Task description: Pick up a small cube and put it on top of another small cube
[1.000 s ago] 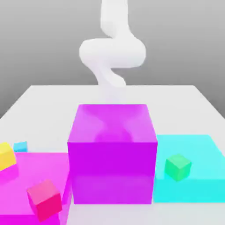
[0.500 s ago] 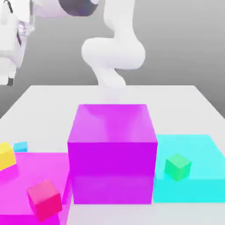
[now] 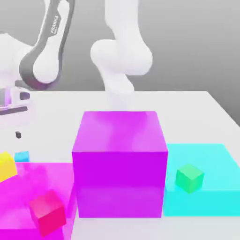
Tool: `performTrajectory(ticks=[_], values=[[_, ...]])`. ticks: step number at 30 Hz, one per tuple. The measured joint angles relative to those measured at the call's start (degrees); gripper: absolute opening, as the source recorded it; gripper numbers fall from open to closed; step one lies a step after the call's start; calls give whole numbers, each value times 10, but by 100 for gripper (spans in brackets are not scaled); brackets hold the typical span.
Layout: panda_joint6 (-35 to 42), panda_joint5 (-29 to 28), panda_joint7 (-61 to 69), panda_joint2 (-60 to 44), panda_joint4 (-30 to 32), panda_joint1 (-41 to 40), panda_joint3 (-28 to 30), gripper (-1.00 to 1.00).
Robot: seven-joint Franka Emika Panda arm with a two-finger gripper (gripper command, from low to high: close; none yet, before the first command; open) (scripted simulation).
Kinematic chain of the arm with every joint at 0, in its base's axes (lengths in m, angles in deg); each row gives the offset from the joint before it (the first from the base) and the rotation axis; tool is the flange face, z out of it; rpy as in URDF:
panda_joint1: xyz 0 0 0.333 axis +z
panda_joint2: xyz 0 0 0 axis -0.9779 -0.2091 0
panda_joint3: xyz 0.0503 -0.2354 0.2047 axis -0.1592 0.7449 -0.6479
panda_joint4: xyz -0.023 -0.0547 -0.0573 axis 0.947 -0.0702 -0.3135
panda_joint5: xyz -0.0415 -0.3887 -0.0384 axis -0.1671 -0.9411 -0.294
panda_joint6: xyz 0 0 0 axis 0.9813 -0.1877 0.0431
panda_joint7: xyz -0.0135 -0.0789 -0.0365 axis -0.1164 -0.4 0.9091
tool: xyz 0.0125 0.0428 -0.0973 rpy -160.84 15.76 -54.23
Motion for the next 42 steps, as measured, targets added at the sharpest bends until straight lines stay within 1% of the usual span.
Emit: performTrajectory(ticks=[2,4,6,9,10,16,18,21,23,24,27,34,38,40,42], values=[[-16,-2,-53,-26,13,-11,15,0],[-38,9,-77,-58,17,-12,24,0],[-68,34,-67,-97,12,-24,9,0],[-116,66,-44,-159,-1,-61,-35,0],[-129,73,-40,-175,-4,-73,-48,-100],[-137,76,-37,-183,-6,-78,-54,-100],[-121,67,-44,-164,-1,-67,-40,-100],[-77,27,-74,-107,11,-46,-10,-100],[-45,1,-94,-67,19,-39,2,-100],[-30,-6,-87,-62,11,-38,1,-100],[13,-23,-46,-77,-37,-33,-12,-100],[106,-72,58,-136,-179,-14,-51,-100],[120,-126,32,-163,-254,19,-42,-100],[130,-140,21,-172,-286,44,-55,-100],[144,-136,20,-178,-313,75,-86,-100]])
